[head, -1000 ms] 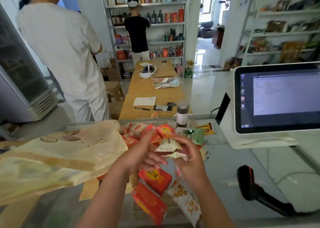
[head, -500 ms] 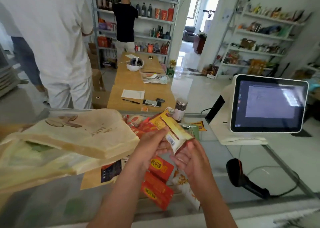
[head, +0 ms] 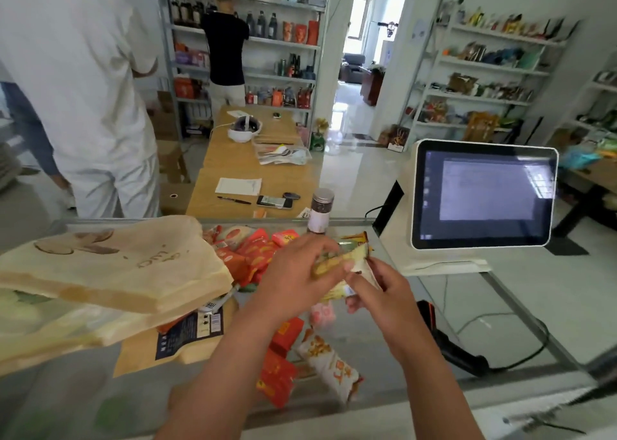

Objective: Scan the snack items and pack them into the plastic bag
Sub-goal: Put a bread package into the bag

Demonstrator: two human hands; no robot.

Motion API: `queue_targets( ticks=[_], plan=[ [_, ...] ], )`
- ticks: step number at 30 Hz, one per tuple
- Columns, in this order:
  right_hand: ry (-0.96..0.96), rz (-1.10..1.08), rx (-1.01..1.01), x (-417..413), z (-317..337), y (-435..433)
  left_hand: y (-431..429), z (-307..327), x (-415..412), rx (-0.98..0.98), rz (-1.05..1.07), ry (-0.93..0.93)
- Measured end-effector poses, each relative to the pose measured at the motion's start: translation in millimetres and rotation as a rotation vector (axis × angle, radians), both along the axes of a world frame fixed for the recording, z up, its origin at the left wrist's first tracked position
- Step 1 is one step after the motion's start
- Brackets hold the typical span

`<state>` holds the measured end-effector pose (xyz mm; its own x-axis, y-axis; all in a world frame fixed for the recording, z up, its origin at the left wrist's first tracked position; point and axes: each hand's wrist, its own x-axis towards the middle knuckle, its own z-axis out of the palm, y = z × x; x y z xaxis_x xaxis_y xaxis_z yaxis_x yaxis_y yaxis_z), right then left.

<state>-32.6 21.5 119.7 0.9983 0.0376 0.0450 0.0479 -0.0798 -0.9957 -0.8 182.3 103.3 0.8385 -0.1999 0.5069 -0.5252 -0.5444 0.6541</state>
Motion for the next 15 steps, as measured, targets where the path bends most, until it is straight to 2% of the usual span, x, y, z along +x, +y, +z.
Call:
queue_targets(
  ticks=[2, 3, 9, 15],
  plan=[
    [0.013, 0.004, -0.003, 4, -3, -20, -23, -6, 5, -0.165, -0.183, 0.358],
    [0.023, -0.003, -0.020, 7, -6, -31, -34, -13, 9, -0.206, -0.211, 0.418],
    [0.084, 0.082, -0.051, 29, -32, -97, -110, -42, 24, -0.359, -0.184, 0.614],
    [0.137, 0.143, -0.104, 50, -65, -144, -159, -82, 44, -0.493, 0.026, 0.773]
  ],
)
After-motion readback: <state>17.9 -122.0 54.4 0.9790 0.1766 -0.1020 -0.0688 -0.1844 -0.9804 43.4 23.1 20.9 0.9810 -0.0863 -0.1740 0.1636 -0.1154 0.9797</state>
